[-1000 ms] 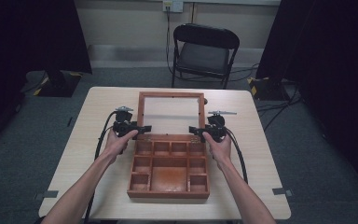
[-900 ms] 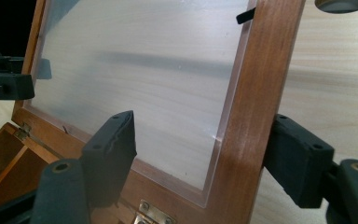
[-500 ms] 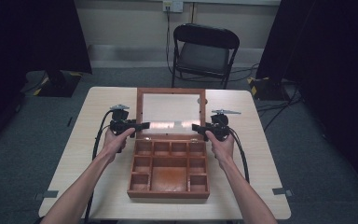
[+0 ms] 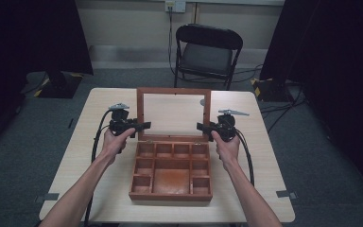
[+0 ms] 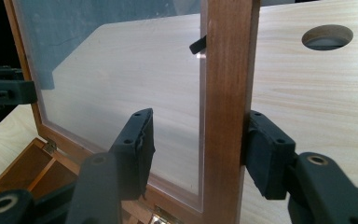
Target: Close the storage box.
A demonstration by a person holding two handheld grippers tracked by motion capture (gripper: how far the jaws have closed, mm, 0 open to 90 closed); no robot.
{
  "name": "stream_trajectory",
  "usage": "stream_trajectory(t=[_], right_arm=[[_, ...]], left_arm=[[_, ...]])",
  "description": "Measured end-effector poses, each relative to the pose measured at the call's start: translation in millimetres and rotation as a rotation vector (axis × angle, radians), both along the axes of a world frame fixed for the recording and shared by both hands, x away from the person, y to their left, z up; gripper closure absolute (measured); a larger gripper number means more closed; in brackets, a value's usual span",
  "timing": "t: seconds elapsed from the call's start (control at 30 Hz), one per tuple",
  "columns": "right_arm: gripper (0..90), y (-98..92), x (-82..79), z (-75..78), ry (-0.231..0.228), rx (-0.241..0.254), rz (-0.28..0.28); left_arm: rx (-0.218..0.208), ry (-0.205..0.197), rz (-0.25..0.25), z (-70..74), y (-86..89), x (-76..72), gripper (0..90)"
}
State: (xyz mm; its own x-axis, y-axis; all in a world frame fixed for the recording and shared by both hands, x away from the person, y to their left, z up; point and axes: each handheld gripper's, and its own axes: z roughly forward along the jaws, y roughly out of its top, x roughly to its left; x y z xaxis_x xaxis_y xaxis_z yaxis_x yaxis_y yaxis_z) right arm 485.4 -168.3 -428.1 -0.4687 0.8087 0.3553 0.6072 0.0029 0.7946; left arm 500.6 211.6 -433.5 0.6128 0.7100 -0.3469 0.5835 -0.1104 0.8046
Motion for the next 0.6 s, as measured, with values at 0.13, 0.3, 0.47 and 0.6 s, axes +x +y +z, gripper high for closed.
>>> stream_trajectory(t=[0.13, 0.3, 0.47, 0.6], right_arm=[[48.4, -0.4, -1.0, 1.5, -0.004, -0.004, 0.003], [50.8, -1.8, -2.7, 4.2, -0.012, -0.004, 0.004], [53.9, -3.7, -4.8, 8.6, -0.032, 0.009, 0.001], [53.6, -4.2, -6.5, 10.4, -0.036, 0.009, 0.009]], left_arm=[[-0.002, -0.012, -0.005, 2.9, 1.0, -1.7, 45.6], [-0.012, -0.02, -0.012, 5.6, 4.0, -3.1, 50.2], [-0.02, -0.034, -0.034, 10.8, 5.0, -5.4, 50.3], [-0.009, -0.044, -0.033, 13.4, 3.7, -7.6, 49.7]])
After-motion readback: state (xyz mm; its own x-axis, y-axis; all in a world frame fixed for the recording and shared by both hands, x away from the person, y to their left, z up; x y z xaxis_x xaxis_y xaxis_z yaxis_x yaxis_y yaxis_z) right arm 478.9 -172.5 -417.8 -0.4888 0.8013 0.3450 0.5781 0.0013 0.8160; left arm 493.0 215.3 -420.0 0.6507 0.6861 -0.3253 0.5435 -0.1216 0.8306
